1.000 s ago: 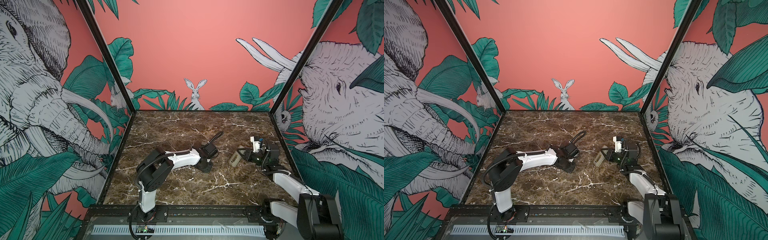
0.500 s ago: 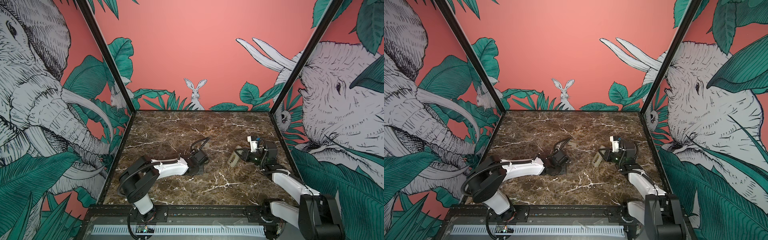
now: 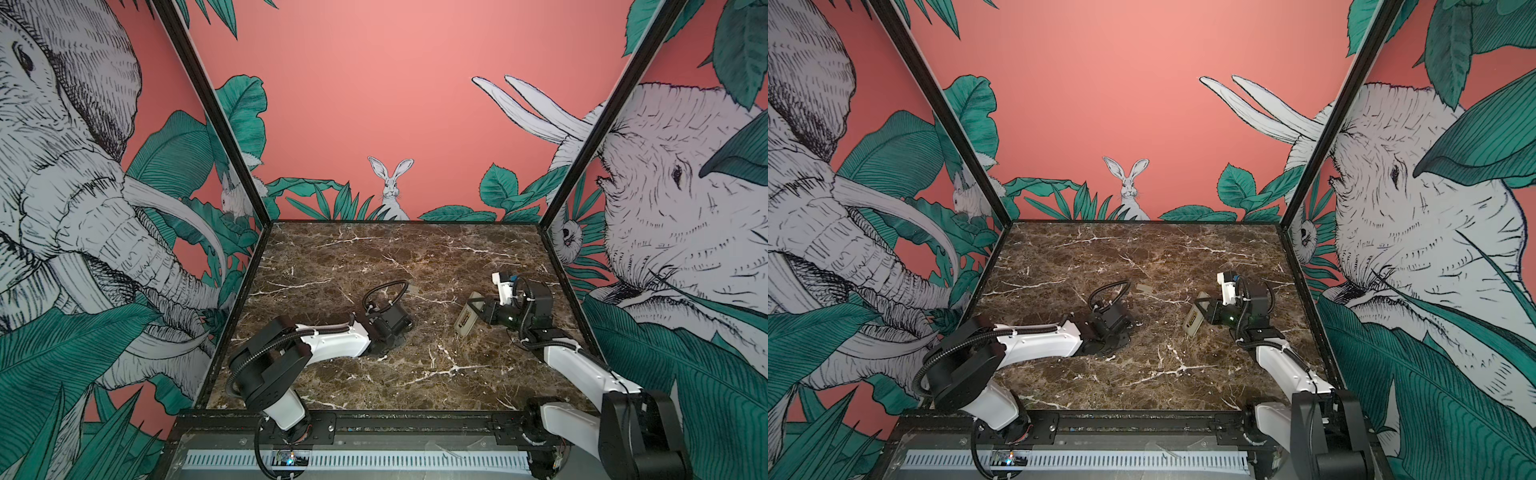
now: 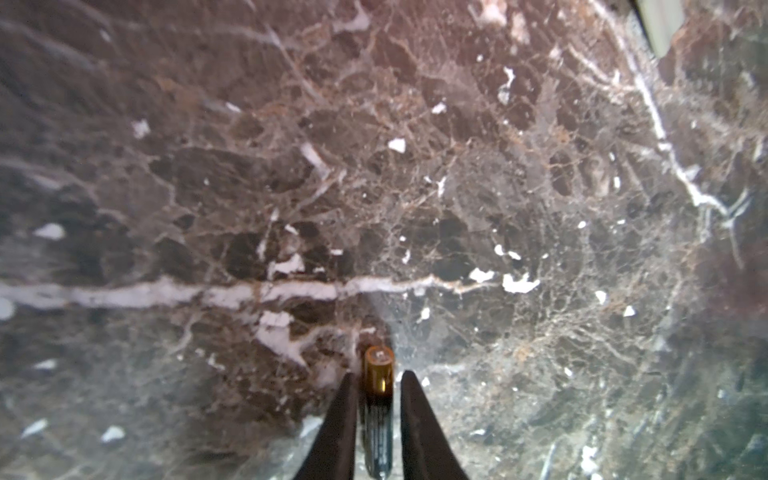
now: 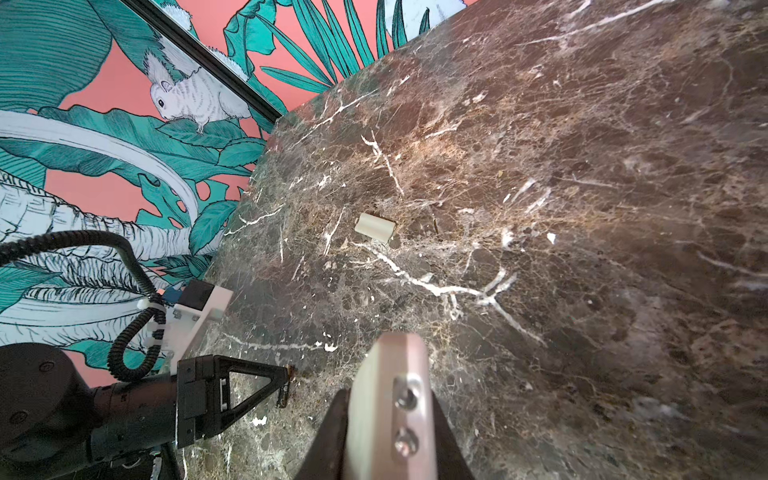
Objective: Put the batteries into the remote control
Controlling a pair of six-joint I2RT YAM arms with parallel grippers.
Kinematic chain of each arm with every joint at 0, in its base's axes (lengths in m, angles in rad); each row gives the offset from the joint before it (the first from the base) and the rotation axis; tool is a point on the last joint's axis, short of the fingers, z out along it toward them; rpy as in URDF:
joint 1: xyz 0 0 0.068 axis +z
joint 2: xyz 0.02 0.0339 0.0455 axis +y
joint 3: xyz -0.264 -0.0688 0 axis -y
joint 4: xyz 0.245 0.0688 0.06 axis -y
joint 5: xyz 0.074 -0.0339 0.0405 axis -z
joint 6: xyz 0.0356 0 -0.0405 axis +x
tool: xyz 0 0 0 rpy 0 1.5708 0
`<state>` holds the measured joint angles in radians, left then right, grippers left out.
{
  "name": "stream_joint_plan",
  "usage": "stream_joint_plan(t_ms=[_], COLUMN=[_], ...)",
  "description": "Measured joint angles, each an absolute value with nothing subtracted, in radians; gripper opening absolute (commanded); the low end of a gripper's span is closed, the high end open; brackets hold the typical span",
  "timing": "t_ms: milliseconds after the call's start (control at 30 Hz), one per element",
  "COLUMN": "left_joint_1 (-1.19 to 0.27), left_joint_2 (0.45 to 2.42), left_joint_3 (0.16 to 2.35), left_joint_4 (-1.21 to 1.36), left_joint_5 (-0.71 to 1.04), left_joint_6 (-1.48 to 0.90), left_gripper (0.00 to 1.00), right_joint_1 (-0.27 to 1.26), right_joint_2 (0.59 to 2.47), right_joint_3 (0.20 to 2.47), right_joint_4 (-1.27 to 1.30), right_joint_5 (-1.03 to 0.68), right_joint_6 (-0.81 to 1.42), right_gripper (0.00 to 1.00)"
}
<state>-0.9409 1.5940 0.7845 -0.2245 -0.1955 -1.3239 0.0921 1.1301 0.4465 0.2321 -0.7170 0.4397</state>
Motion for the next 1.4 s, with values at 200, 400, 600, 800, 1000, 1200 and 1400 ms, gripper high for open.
stream_joint_plan(t_ms=[200, 400, 600, 800, 1000, 1200, 1400], left_joint_1=[-0.939, -0.863, -0.832, -0.834, -0.834, -0.843, -0.86], left_joint_2=[1.533, 1.446, 1.49, 1.475, 1.467, 1.539, 1.587], left_joint_3=[0.784, 0.894, 1.159, 1.134, 1.086, 1.097, 1.097], left_joint_4=[-0.294, -0.462, -0.661, -0.671, -0.613, -0.604, -0.625], left_joint_5=[-0.192, -0.09, -0.067, -0.074, -0.083, -0.162, -0.186], left_joint_6=[-1.306, -0.991, -0.395, 0.026, 0.315, 0.596, 0.74], left_gripper=[0.36, 0.44, 0.59, 0.82, 0.86, 0.88, 0.87], right_joint_1=[0.092, 0.092, 0.093, 0.093, 0.107, 0.112, 0.112], right_joint_2=[1.13, 1.126, 1.12, 1.108, 1.108, 1.103, 1.103], right_joint_3=[0.447, 0.458, 0.458, 0.458, 0.458, 0.458, 0.459], right_joint_4=[0.221, 0.213, 0.217, 0.219, 0.219, 0.216, 0.208], right_joint_5=[-0.717, -0.717, -0.718, -0.719, -0.719, -0.717, -0.714], right_joint_6=[0.437, 0.436, 0.437, 0.437, 0.437, 0.432, 0.422], right_gripper=[0.0, 0.0, 0.0, 0.0, 0.0, 0.0, 0.0])
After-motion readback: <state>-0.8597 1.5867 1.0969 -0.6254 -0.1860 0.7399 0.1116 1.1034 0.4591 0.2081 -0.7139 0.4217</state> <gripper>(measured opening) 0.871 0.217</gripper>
